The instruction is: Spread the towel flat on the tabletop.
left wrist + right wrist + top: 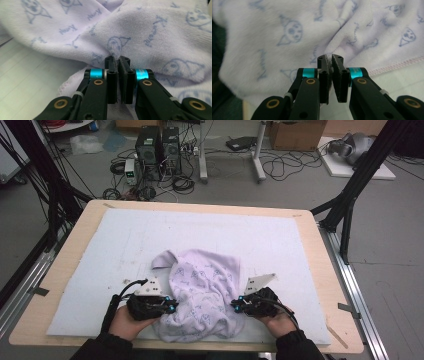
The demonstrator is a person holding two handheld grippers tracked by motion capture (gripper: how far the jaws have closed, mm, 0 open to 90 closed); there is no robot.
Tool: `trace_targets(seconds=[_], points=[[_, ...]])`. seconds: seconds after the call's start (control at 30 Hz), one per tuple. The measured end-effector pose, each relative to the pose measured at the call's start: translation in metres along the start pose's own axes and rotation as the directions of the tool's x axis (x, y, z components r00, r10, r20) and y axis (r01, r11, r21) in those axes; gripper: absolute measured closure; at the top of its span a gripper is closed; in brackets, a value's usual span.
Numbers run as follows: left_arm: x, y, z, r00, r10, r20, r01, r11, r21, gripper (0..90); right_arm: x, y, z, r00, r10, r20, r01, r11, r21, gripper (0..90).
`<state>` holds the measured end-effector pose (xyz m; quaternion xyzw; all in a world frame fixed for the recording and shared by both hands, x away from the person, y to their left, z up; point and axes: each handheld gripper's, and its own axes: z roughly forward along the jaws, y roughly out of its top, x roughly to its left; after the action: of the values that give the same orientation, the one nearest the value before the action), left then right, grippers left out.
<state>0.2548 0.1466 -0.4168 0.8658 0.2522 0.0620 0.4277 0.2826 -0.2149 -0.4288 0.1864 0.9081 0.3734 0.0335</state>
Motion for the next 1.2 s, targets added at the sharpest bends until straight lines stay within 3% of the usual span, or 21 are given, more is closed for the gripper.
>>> trace_targets(seconds=[0.1, 0.3, 0.4, 0.43, 0.47, 0.6, 0.7, 0.8, 0.87, 0.93, 0.97, 1.0, 1.07, 1.13, 1.17, 1.2], points=[[-0.004, -0.011, -0.018, 0.9999, -0.008, -0.013, 0.008, 0.9999, -0.007, 85.5, 0.01, -0.009, -0.01, 0.9998, 0.013, -0.015, -0.013, 1.0, -0.018, 84.6], [-0.012, -0.025, -0.034, 0.9998, -0.015, -0.009, 0.015, 0.9998, -0.011, 85.3, 0.028, -0.017, -0.019, 0.9984, -0.001, -0.056, 0.0, 1.0, -0.025, 83.9], [-0.011, -0.025, -0.04, 0.9996, -0.023, -0.013, 0.023, 0.9995, -0.023, 73.2, 0.029, -0.015, -0.026, 0.9986, -0.01, -0.053, 0.007, 0.998, -0.061, 79.8], [-0.006, -0.022, -0.045, 0.9993, -0.03, -0.022, 0.029, 0.9985, -0.046, 67.8, 0.024, -0.011, -0.032, 0.999, 0.007, -0.044, -0.011, 0.995, -0.097, 68.4], [-0.006, -0.022, -0.045, 0.9993, -0.03, -0.022, 0.029, 0.9985, -0.046, 62.4, 0.024, -0.011, -0.032, 0.999, 0.007, -0.044, -0.011, 0.995, -0.097, 68.4], [0.009, -0.012, -0.048, 0.9975, -0.053, -0.047, 0.048, 0.9938, -0.1, 57.1, 0.008, -0.003, -0.034, 0.9993, 0.029, -0.025, -0.032, 0.991, -0.131, 62.4], [0.027, -0.002, -0.028, 0.9953, -0.07, -0.067, 0.065, 0.9943, -0.084, 57.7, -0.012, 0.005, -0.021, 0.9986, 0.052, 0.005, -0.051, 0.99, -0.134, 59.8], [0.035, 0.001, -0.015, 0.994, -0.085, -0.068, 0.081, 0.9947, -0.064, 58.0, -0.026, 0.007, -0.012, 0.9964, 0.084, 0.008, -0.083, 0.988, -0.134, 59.7], [0.044, 0.003, 0.005, 0.9922, -0.104, -0.068, 0.102, 0.9944, -0.026, 57.5, -0.03, 0.007, -0.006, 0.9954, 0.092, -0.025, -0.094, 0.988, -0.119, 58.0], [0.046, 0.004, 0.011, 0.9916, -0.107, -0.073, 0.106, 0.9943, -0.011, 57.9, -0.026, 0.007, 0.002, 0.9981, 0.062, -0.004, -0.062, 0.996, -0.063, 57.3], [0.046, 0.005, 0.021, 0.9914, -0.107, -0.075, 0.109, 0.9939, 0.02, 60.8, -0.025, 0.007, 0.005, 0.9983, 0.057, -0.011, -0.057, 0.997, -0.049, 57.3], [0.046, 0.005, 0.021, 0.9914, -0.107, -0.075, 0.109, 0.9939, 0.02, 63.9, -0.025, 0.007, 0.005, 0.9983, 0.057, -0.011, -0.057, 0.997, -0.049, 57.3], [0.045, 0.005, 0.031, 0.9914, -0.097, -0.087, 0.103, 0.9924, 0.066, 73.1, -0.022, 0.005, 0.013, 0.9988, 0.049, -0.005, -0.049, 0.999, 0.006, 62.0], [0.043, 0.005, 0.031, 0.9916, -0.088, -0.095, 0.094, 0.9938, 0.06, 80.4, -0.021, 0.004, 0.016, 0.999, 0.046, -0.003, -0.046, 0.999, 0.01, 64.1], [0.043, 0.005, 0.03, 0.9929, -0.086, -0.082, 0.091, 0.9937, 0.065, 84.6, -0.019, 0.003, 0.015, 0.9992, 0.036, 0.014, -0.037, 0.999, 0.008, 74.7], [0.043, 0.005, 0.03, 0.9929, -0.086, -0.082, 0.091, 0.9937, 0.065, 85.9, -0.019, 0.003, 0.015, 0.9992, 0.041, -0.002, -0.041, 0.999, 0.012, 80.8]])
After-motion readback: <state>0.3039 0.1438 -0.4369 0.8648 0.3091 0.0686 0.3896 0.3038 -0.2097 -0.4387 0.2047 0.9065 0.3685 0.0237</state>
